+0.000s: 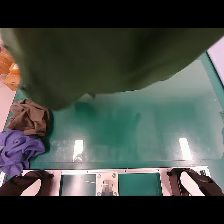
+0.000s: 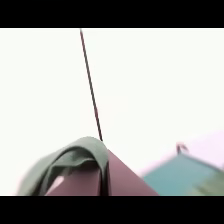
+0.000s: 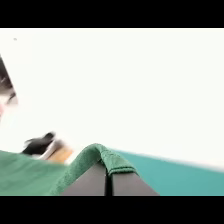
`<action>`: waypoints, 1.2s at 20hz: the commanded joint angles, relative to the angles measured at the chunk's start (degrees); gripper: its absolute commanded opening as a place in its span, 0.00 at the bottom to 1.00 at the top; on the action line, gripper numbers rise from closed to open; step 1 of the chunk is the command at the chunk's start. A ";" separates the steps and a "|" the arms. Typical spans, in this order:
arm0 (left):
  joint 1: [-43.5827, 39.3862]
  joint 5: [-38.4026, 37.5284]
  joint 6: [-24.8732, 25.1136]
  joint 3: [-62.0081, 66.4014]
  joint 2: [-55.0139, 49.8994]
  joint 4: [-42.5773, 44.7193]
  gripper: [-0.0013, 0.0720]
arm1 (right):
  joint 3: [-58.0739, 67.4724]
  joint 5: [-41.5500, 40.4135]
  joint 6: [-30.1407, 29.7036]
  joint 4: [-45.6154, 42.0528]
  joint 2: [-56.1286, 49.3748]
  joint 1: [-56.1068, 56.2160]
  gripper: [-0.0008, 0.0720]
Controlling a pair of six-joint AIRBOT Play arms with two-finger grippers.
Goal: Fold the shirts.
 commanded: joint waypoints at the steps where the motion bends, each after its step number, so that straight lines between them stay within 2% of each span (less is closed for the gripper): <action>1: 0.02 2.08 -0.13 4.04 4.20 2.40 0.05 | 6.99 1.20 0.13 -6.80 2.03 -1.40 0.03; 5: 0.02 1.57 -0.28 0.90 4.81 6.51 0.05 | 2.75 3.89 0.09 -8.61 2.36 -1.40 0.03; 10: 0.02 1.68 -0.28 -11.76 -1.25 4.70 0.05 | -18.34 3.32 -1.09 -8.61 2.32 -1.40 0.03; 12: -0.04 1.07 -0.20 -15.17 -8.72 1.25 0.05 | -31.47 -1.38 -2.43 -8.61 2.25 -1.38 0.03; 14: -0.04 -0.13 0.24 -16.76 -18.29 -2.54 0.05 | -46.25 -10.56 -3.80 -8.61 0.87 -1.38 0.03; 17: -2.45 1.95 4.87 -16.79 -34.12 -5.70 0.05 | -60.54 -24.00 -6.19 -8.09 -7.37 -1.38 0.03; 19: -5.20 7.54 7.85 -16.79 -42.97 -7.52 0.05 | -61.51 -28.13 -6.21 -8.04 -17.77 -1.46 0.03; 20: -6.36 11.17 7.78 -16.79 -46.31 -8.35 0.05 | -59.91 -28.76 -6.21 -7.96 -23.02 -1.46 0.03; 22: -7.52 16.92 7.78 -16.76 -50.25 -11.41 0.05 | -53.24 -27.82 -6.16 -7.93 -33.20 -1.44 0.03; 24: -7.52 19.50 7.78 -16.61 -51.49 -13.07 0.05 | -45.92 -25.55 -6.16 -7.96 -39.93 -1.46 0.03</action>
